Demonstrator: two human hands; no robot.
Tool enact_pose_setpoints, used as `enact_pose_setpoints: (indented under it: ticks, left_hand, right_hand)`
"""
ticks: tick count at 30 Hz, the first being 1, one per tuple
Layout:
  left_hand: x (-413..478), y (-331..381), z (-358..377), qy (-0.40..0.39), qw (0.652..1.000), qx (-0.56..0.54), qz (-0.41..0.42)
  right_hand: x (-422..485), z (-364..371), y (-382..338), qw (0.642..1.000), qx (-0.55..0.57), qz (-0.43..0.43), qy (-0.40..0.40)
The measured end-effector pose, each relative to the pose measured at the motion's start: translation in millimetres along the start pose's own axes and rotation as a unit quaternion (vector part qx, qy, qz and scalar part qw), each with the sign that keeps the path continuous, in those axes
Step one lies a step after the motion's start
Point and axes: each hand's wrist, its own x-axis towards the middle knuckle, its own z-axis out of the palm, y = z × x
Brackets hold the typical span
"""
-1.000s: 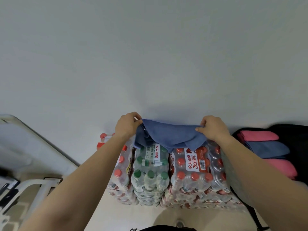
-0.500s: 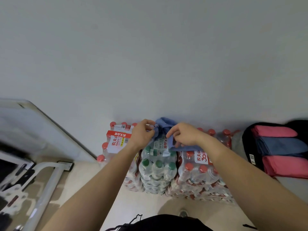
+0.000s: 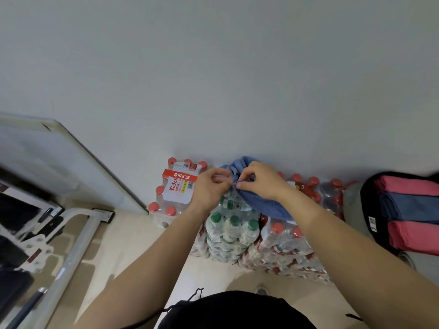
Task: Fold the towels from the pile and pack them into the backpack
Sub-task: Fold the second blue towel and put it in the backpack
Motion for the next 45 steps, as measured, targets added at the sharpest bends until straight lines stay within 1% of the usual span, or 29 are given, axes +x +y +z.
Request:
enact_pose_setpoints:
  ticks: [3, 10, 15, 18, 20, 22, 24, 26, 28, 30, 33, 35, 37, 39, 41, 45]
  left_hand:
    - [-3, 1, -1, -0.003, 1.0, -0.005, -0.003]
    - [-8, 6, -1, -0.015, 0.999, 0.016, 0.025]
    - [-8, 6, -3, -0.048, 0.999, -0.001, 0.026]
    - [-6, 4, -6, -0.038, 0.998, 0.041, 0.036]
    - [-4, 4, -10, -0.032, 0.994, 0.087, 0.05]
    - [-3, 3, -15, -0.033, 0.988, 0.133, 0.067]
    - [-3, 2, -21, -0.033, 0.981, 0.175, 0.077]
    - [-4, 0, -26, -0.02, 0.974, 0.211, 0.081]
    - [-4, -2, -31, -0.018, 0.968, 0.235, 0.086]
    - [-6, -3, -36, -0.031, 0.963, 0.25, 0.093]
    - [-9, -2, -42, -0.046, 0.957, 0.264, 0.107]
    - [-10, -2, -48, -0.045, 0.958, 0.263, 0.107]
    - [-11, -3, -56, -0.024, 0.961, 0.257, 0.102]
    - [-10, -2, -65, 0.013, 0.962, 0.258, 0.094]
    - [-9, 3, -72, 0.047, 0.959, 0.265, 0.088]
    - [-3, 24, -77, 0.074, 0.96, 0.244, 0.115]
  right_hand:
    - [0, 3, 0, 1.0, -0.01, 0.011, 0.002]
    - [2, 5, 0, 0.998, -0.034, 0.059, 0.014]
    - [4, 7, 2, 0.996, -0.044, 0.075, 0.02]
    - [4, 4, 5, 0.997, -0.029, 0.066, 0.009]
    - [3, 1, 8, 0.998, -0.002, 0.06, -0.018]
    - [1, -1, 13, 0.996, 0.028, 0.069, -0.041]
    - [1, -2, 18, 0.994, 0.057, 0.085, -0.047]
    - [4, -1, 21, 0.993, 0.061, 0.09, -0.053]
    - [10, 3, 18, 0.996, -0.001, 0.075, -0.053]
    - [18, 8, 9, 0.995, -0.082, 0.034, -0.048]
    - [34, 17, -5, 0.99, -0.12, -0.027, -0.062]
    - [41, 21, -11, 0.983, -0.157, -0.048, -0.08]
    - [45, 21, -14, 0.98, -0.177, -0.064, -0.068]
    - [49, 15, -16, 0.98, -0.178, -0.074, -0.049]
    - [52, 4, -22, 0.981, -0.179, -0.067, -0.047]
    - [62, -21, -36, 0.978, -0.197, -0.054, -0.035]
